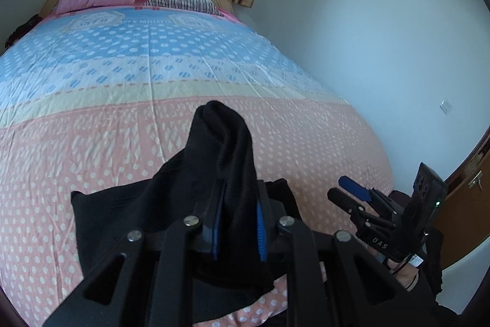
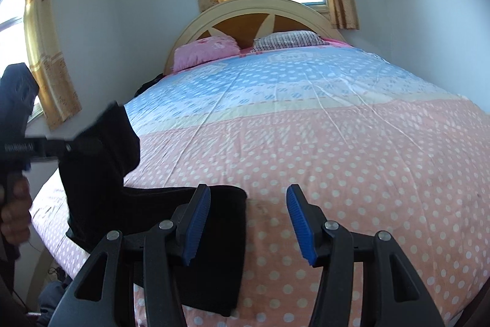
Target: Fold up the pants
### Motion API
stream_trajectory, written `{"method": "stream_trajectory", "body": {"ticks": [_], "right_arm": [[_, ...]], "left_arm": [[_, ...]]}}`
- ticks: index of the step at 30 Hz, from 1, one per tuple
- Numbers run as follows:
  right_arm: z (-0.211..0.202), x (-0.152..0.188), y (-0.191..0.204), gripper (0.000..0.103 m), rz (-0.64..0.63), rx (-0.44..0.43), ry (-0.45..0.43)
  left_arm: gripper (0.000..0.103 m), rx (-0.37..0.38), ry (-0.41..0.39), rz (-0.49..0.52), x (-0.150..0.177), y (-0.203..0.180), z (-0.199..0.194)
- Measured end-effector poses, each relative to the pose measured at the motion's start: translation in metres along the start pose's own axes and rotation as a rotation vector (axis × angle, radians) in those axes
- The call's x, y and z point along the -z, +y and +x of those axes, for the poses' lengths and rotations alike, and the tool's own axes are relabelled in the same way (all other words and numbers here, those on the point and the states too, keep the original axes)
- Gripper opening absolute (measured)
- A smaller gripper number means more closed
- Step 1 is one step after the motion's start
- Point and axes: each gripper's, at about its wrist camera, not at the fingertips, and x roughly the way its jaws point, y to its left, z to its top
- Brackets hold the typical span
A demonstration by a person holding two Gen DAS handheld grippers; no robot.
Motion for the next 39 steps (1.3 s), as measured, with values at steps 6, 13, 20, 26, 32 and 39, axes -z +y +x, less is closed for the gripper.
{"method": "stream_trajectory", "body": {"ticks": [6, 13, 20, 26, 32, 39], "right_arm": [[0.009, 0.002, -0.016, 0.054, 0.072, 0.014, 0.037], [0.017, 0.005, -0.018, 0.054, 0.095, -0.033, 0.07], [0.013, 0.006, -0.012, 0.066, 0.159, -0.216, 0.075], [0.019, 0.005, 0.011, 0.069, 0.161, -0.286, 0.12], [0.046, 0.007, 0.028, 0.069, 0.165, -0.269, 0.222], [0.072, 0.02, 0.049, 0.02, 0.114, -0.223, 0.35]], "left_arm": [[0.019, -0.014, 0.105, 0.025, 0.017, -0.016, 0.052], [0.02, -0.078, 0.133, 0.08, 0.035, -0.037, 0.079], [0.037, -0.046, 0.05, 0.158, 0.046, -0.051, 0.046], [0.07, -0.202, -0.09, 0.193, 0.05, -0.025, 0.007], [0.076, -0.4, -0.092, 0.128, 0.059, 0.028, 0.007], [0.077, -0.427, -0.028, 0.06, 0.072, 0.058, 0.022]]}}
